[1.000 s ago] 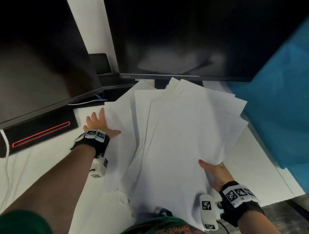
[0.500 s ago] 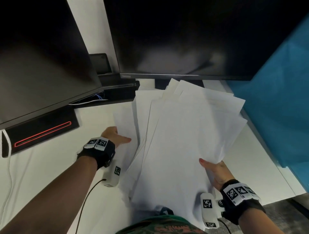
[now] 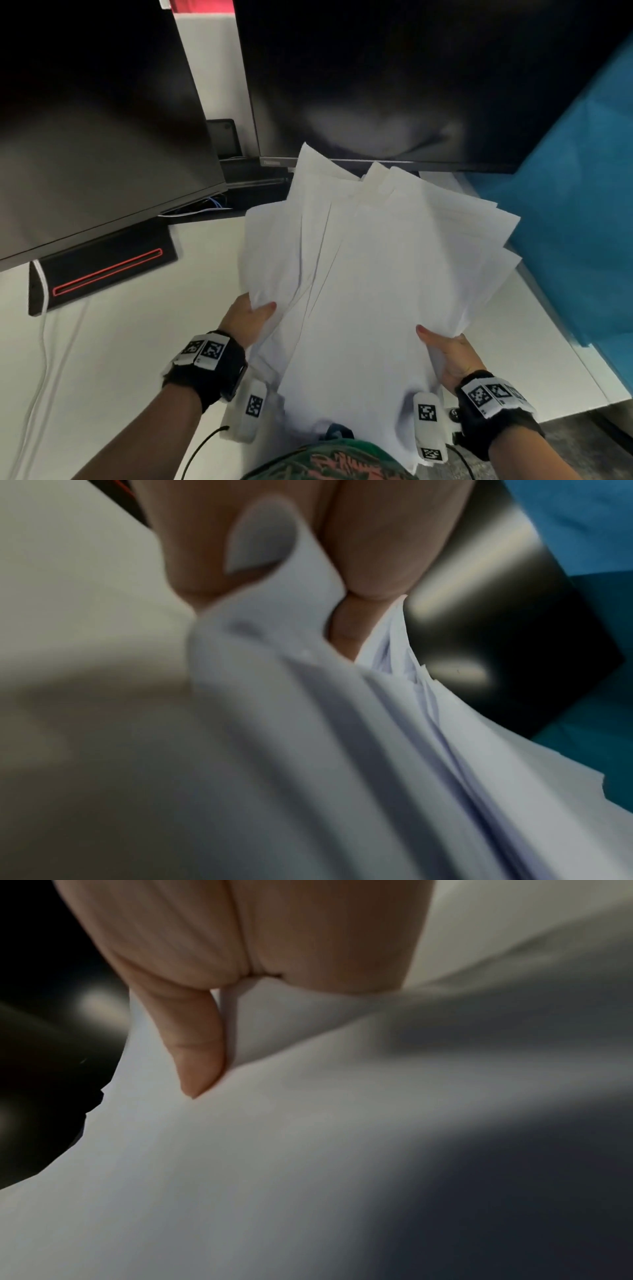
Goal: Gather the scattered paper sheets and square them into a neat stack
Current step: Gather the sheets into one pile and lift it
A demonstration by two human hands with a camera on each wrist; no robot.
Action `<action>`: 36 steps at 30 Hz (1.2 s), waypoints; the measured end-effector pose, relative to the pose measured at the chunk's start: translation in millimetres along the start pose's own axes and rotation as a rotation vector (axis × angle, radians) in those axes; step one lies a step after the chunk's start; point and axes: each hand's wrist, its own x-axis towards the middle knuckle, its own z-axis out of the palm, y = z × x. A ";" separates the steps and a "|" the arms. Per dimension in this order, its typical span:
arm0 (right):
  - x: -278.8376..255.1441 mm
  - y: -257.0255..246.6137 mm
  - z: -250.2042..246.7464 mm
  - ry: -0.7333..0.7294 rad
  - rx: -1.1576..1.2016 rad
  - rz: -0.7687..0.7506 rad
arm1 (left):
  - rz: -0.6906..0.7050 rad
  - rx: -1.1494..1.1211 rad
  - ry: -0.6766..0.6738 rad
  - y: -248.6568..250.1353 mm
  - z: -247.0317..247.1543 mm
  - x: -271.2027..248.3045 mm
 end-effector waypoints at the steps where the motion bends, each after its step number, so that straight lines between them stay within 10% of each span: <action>1: -6.4 -4.2 3.6 -0.016 0.005 0.000 | 0.004 -0.005 0.023 -2.2 -4.6 -2.5; 23: -49.1 -4.2 65.5 -0.281 0.020 -0.161 | -0.298 -0.467 -0.269 -16.7 -42.3 -62.5; 30: -70.2 -32.3 91.0 -0.196 -0.330 -0.352 | 0.117 -0.362 -0.192 -0.2 -58.8 -40.6; 36: -82.7 -73.8 118.6 -0.083 -0.325 -0.798 | 0.429 -0.266 0.021 37.7 -67.9 -45.1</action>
